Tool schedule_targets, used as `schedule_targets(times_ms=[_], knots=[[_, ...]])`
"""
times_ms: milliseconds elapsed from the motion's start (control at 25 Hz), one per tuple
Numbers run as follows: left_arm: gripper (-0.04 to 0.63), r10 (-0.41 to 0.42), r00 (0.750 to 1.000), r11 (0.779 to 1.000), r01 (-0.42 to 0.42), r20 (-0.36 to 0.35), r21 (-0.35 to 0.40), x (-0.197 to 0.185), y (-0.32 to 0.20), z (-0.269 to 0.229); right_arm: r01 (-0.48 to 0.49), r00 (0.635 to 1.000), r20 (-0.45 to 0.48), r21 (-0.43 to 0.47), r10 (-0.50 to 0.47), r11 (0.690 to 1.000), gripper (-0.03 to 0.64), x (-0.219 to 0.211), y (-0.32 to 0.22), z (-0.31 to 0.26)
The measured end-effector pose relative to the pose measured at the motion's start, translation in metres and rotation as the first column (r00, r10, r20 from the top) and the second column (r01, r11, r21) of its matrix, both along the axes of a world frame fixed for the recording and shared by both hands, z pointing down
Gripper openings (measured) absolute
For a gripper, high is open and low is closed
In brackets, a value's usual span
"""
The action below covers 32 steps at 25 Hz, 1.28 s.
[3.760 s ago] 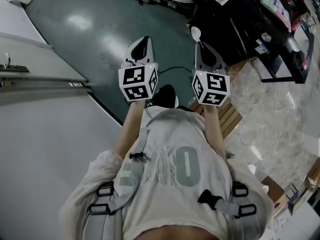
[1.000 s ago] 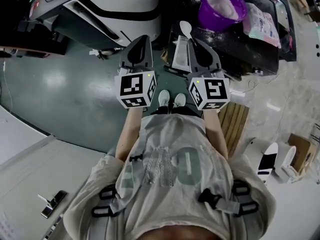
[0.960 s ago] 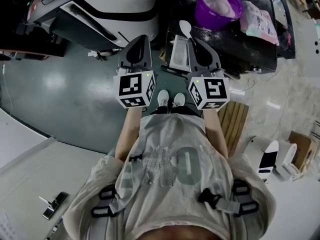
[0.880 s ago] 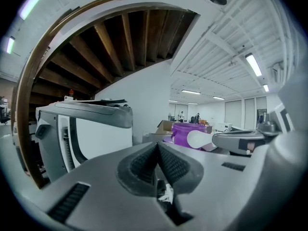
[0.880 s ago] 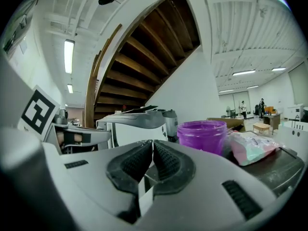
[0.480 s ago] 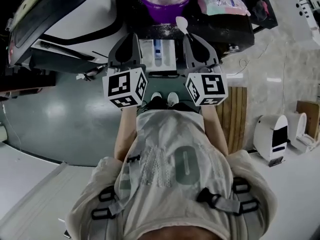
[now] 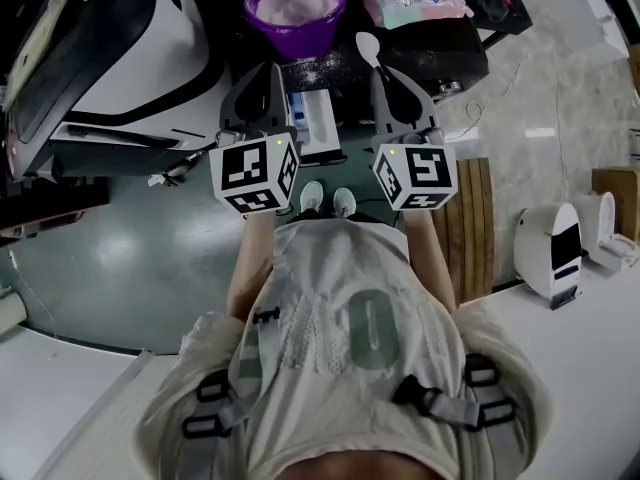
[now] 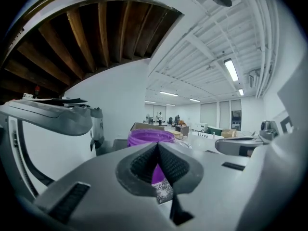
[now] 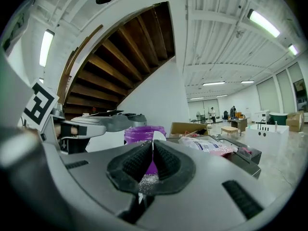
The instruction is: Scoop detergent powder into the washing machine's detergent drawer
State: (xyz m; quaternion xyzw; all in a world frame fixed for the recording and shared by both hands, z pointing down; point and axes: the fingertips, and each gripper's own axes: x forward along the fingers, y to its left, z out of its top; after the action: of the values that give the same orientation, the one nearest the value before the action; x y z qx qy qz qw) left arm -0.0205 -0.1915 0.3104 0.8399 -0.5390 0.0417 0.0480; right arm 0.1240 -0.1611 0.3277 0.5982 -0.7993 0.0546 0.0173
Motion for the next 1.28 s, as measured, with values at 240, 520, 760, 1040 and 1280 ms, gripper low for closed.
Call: schedule_targets(times_ms=[240,520,760,1040,1280], knots=[[0.02,-0.004,1.0,1.0,0.004,-0.004,-0.012,-0.009,-0.01,0.005,-0.006,1.0,0.001,-0.017,0.006,1.0,0.01,-0.006,-0.006,0.006],[0.02,-0.02,1.0,0.999,0.02,-0.002,-0.033,-0.018,-0.028,0.013,-0.018,1.0,-0.026,-0.03,0.017,0.999,0.011,-0.006,-0.021,0.012],[0.02,-0.045,0.999,0.998,0.045,0.001,-0.034,-0.025,-0.058,0.019,-0.043,0.999,-0.019,-0.034,0.042,0.999,0.011,0.003,-0.049,0.016],[0.02,-0.094,0.996,0.994,0.094,0.013,-0.049,-0.038,-0.091,0.012,-0.059,0.998,-0.024,-0.025,0.058,0.998,0.011,0.017,-0.089,-0.002],[0.02,-0.118,0.993,0.991,0.118,0.01,-0.067,-0.044,-0.103,-0.007,-0.028,0.999,-0.036,-0.022,0.028,0.999,0.011,0.009,-0.112,-0.025]])
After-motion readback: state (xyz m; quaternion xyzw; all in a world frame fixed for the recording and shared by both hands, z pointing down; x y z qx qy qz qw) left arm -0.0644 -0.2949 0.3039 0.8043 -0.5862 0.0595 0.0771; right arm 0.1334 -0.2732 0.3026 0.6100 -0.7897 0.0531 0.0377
